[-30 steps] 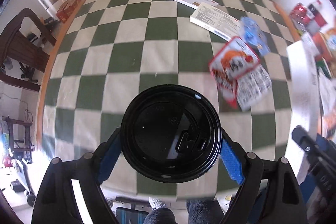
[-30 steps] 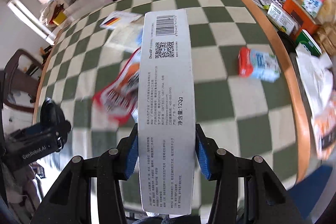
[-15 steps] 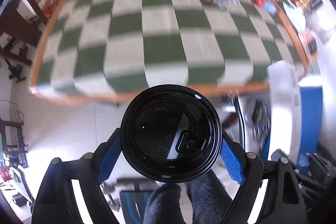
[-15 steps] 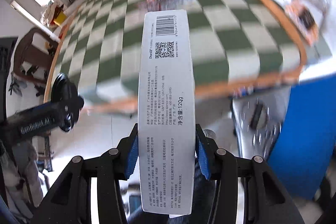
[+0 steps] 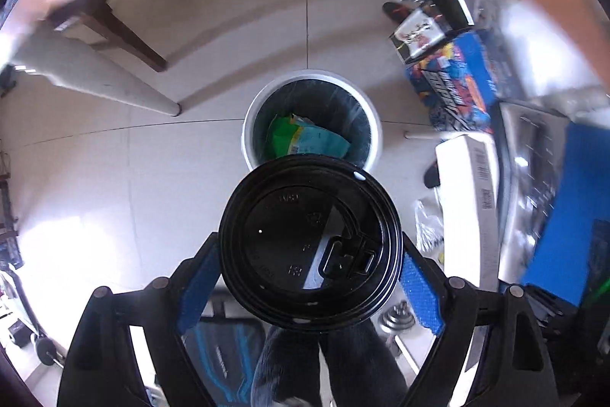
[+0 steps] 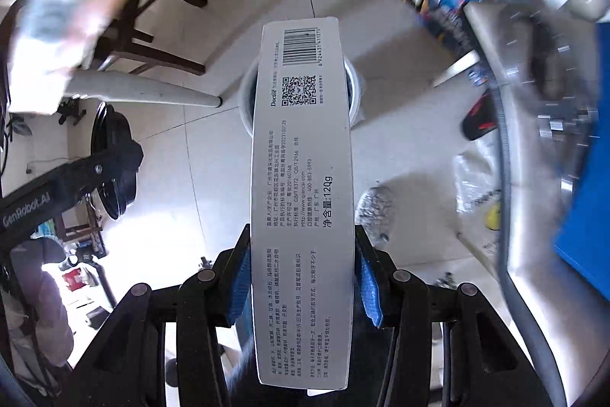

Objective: Collect trash
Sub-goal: 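Carry the lid and toothpaste box over the trash bin and release both, then withdraw both open tools from the bin back toward the table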

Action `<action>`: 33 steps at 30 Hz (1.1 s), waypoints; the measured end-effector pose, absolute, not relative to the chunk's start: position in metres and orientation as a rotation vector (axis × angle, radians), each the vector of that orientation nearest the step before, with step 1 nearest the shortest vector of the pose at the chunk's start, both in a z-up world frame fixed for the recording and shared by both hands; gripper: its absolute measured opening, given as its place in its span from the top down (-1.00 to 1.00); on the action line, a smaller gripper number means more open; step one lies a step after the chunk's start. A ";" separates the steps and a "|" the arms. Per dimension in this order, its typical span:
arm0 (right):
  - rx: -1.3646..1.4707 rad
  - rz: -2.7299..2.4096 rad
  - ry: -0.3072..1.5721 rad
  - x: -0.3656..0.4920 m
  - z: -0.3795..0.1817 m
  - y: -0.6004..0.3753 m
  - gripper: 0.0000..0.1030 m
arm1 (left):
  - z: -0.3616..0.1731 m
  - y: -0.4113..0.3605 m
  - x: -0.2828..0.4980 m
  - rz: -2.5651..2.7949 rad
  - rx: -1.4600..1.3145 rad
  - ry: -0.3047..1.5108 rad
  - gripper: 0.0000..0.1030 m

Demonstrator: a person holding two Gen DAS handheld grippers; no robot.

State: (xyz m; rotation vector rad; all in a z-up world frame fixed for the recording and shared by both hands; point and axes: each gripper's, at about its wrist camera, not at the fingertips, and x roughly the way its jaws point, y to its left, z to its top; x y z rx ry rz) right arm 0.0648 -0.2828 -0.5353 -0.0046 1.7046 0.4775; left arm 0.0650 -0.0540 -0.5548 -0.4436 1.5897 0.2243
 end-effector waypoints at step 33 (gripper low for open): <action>-0.293 0.330 1.561 0.142 -0.714 -0.221 -1.00 | -0.645 -0.026 0.030 0.436 -0.374 1.593 -1.00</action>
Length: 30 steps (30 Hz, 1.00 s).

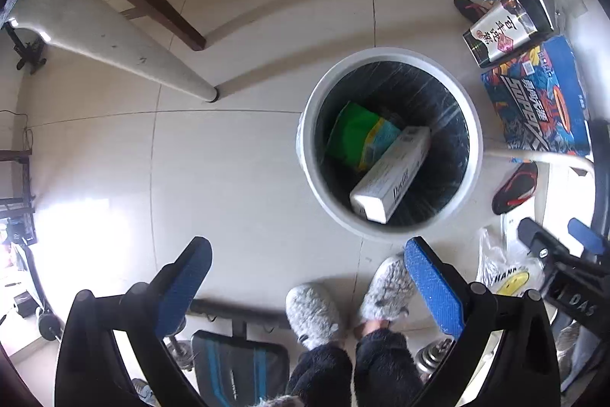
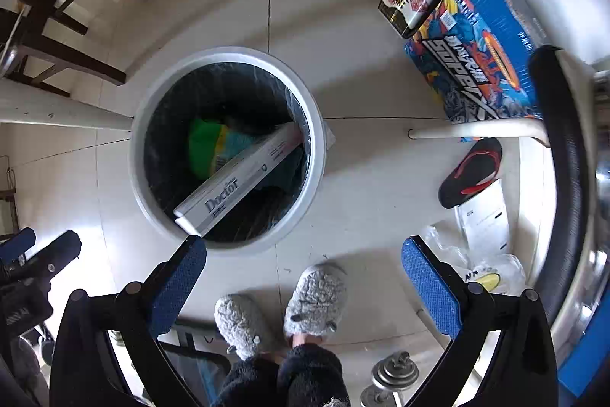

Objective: Collect trash
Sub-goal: 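Withdraw both open tools from the bin back toward the table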

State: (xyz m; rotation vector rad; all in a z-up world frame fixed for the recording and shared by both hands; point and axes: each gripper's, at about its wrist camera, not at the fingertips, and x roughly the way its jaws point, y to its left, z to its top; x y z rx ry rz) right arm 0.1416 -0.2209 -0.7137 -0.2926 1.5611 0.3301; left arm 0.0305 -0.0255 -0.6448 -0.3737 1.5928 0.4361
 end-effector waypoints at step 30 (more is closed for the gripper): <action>-0.224 0.356 1.397 0.049 -0.341 -0.253 -1.00 | -0.341 -0.048 -0.046 0.394 -0.333 1.475 -1.00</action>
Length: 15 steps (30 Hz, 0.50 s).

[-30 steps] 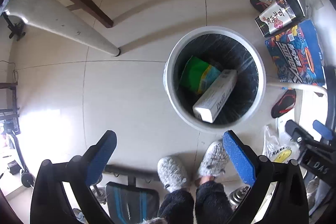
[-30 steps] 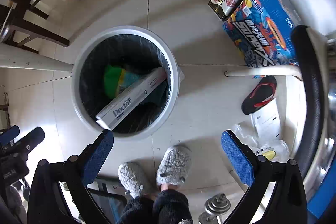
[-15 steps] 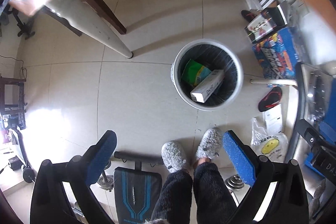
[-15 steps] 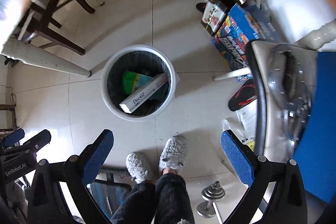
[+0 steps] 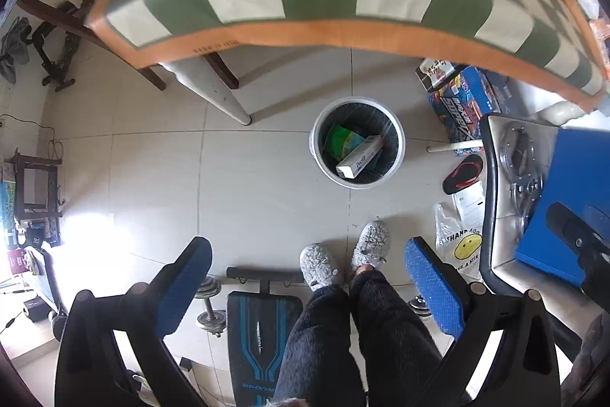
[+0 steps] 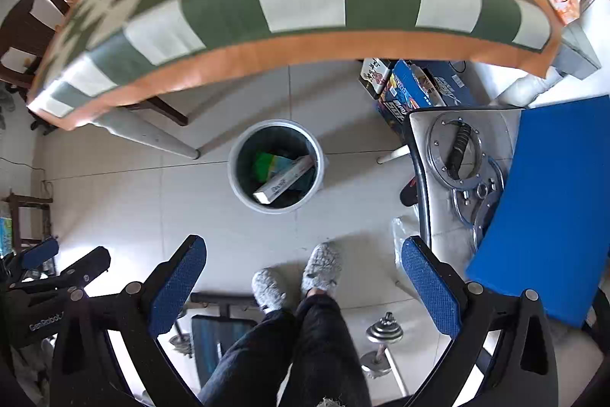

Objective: Collect trash
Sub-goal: 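Withdraw both open tools from the bin back toward the table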

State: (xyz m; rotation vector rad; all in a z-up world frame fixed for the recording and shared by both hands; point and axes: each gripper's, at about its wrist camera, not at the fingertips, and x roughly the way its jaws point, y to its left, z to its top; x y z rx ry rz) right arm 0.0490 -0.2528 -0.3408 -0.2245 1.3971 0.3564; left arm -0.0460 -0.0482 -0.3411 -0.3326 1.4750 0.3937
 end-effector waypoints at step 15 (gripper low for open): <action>-0.036 0.432 1.346 0.090 -0.220 -0.246 -1.00 | -0.223 -0.026 0.045 0.366 -0.288 1.246 -1.00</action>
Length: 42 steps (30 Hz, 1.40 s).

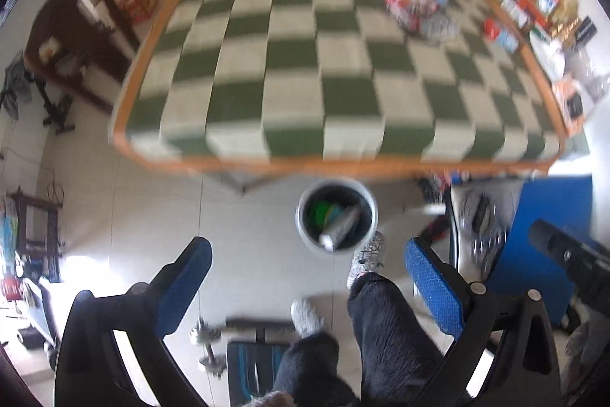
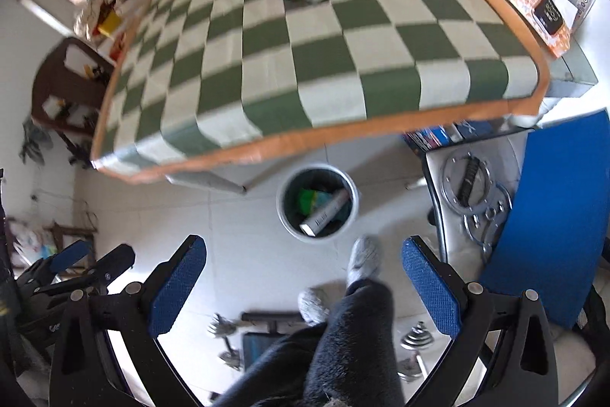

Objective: Collect trash
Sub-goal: 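Withdraw both open tools from the bin back toward the table, then grasp the red-white snack packet with the left tool while the right tool grasps the milk carton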

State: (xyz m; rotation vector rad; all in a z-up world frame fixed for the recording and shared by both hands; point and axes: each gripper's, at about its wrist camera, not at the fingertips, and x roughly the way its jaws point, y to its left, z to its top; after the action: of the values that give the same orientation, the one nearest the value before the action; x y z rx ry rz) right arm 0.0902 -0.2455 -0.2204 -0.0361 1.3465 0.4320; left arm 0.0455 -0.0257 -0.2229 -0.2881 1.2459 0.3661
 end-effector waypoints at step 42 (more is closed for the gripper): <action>-0.161 0.132 1.497 0.643 -0.327 -0.252 -1.00 | -0.363 0.008 0.461 0.107 -0.183 1.613 -0.44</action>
State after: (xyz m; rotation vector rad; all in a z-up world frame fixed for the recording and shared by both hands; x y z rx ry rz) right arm 0.6431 -0.2519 -0.3268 -0.1605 1.4971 0.1320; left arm 0.4610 0.0075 -0.3629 -0.1830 1.6135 0.1072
